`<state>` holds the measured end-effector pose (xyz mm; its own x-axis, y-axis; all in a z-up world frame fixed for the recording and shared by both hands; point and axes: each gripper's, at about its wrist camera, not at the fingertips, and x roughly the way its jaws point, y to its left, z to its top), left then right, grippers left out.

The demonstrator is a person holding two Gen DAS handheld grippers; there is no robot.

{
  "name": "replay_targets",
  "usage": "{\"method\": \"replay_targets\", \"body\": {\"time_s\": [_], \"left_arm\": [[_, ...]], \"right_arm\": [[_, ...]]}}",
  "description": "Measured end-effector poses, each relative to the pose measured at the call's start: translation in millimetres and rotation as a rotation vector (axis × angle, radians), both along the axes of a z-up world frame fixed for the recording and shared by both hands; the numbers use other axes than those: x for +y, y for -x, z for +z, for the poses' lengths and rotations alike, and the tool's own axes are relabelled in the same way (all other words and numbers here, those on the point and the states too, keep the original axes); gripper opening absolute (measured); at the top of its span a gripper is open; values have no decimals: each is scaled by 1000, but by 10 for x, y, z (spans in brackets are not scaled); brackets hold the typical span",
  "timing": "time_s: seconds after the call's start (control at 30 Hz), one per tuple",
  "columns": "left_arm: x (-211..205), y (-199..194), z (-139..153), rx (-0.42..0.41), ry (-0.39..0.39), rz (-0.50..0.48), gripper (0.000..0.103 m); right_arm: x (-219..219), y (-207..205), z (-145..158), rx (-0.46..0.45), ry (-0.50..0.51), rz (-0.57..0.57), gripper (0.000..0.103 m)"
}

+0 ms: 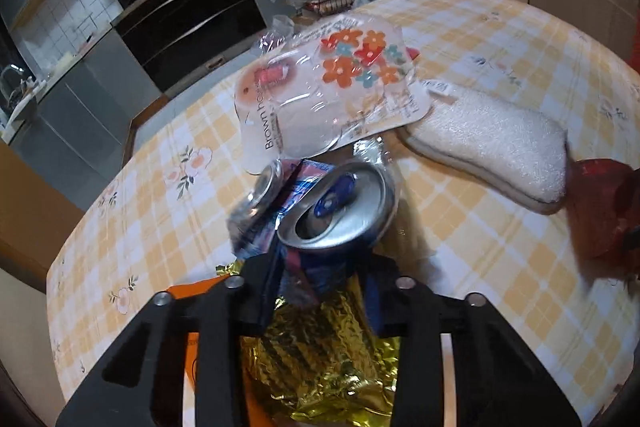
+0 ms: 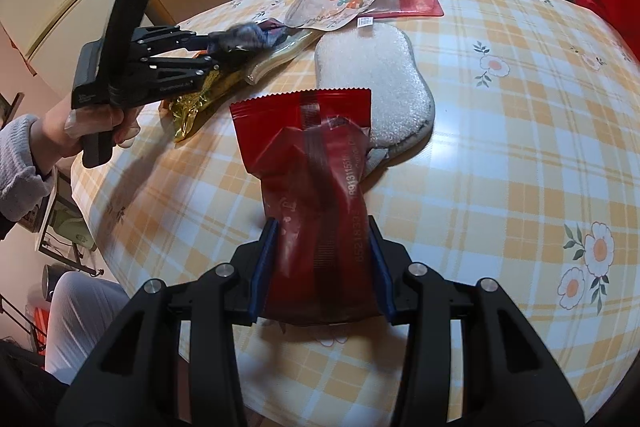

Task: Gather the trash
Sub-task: 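Carry the blue can and red snack bag over the bin with both tools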

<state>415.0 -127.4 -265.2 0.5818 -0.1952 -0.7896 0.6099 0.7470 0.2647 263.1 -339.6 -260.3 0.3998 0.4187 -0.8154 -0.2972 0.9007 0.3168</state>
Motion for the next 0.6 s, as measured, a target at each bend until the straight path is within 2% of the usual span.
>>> {"method": "replay_targets", "body": {"time_s": [0.07,0.13,0.37,0.6], "left_arm": [[38,55,81,-22,7,6,25],[112,109,188,-29,46,12,22],[368,338,551,-19,145,51,21],[632,774,974,-15,244,79,20]], "right_arm": [[13,13,13,-1,-2,1,44],[34,37,39,-6,-9,0,44],[150,127,215,-37,-49,1,44],[230,300,465,-82,-69,-9,44]]}}
